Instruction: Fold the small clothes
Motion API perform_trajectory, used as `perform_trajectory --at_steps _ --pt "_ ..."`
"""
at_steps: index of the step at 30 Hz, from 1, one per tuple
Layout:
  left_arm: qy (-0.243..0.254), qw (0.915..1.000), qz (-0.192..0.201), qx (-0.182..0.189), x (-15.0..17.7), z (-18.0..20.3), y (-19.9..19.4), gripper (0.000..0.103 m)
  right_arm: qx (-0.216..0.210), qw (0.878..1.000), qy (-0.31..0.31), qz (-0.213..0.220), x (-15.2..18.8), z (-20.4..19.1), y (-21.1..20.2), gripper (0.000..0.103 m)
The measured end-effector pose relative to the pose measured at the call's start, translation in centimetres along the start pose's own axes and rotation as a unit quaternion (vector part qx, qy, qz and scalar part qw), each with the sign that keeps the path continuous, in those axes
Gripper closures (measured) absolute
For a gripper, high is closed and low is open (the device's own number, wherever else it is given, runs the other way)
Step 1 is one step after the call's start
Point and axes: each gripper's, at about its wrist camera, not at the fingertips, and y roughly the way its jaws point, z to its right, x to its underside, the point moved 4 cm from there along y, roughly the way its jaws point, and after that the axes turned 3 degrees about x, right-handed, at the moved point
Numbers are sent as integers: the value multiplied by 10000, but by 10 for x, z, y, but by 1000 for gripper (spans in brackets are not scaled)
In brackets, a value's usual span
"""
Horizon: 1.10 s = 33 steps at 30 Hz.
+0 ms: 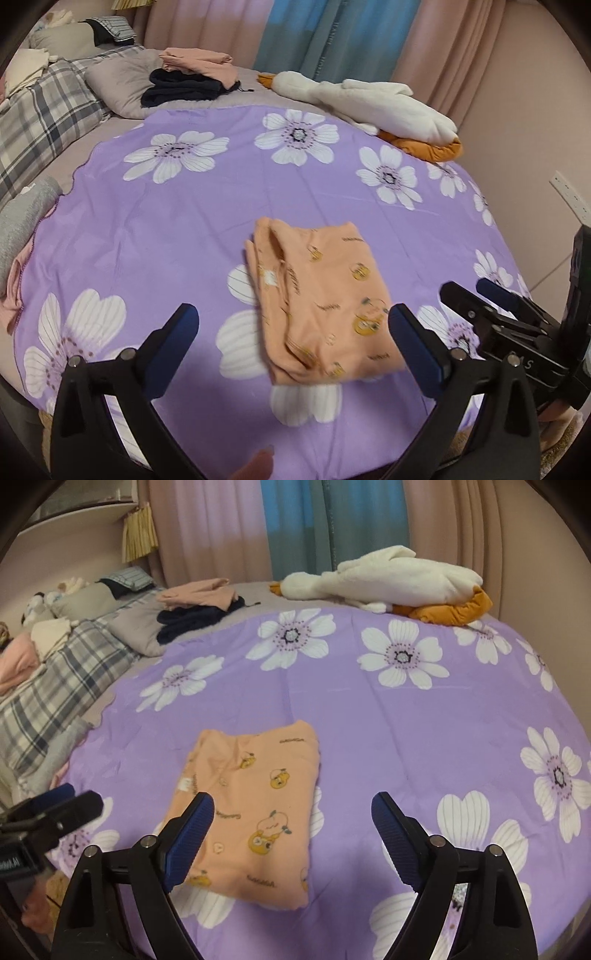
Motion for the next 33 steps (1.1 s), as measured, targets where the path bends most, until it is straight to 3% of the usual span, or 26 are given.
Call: perform_trajectory --at_steps 6,17,33 --pt "1 9993 -204 303 14 15 -3 1 209 9997 14 157 9 0 -11 16" --pt "149 9998 -141 70 18 14 -9 1 299 9995 137 24 18 2 -13 16" --pt "345 9992 -189 81 23 18 -15 1 448 9990 -15 -82 24 -2 -12 16"
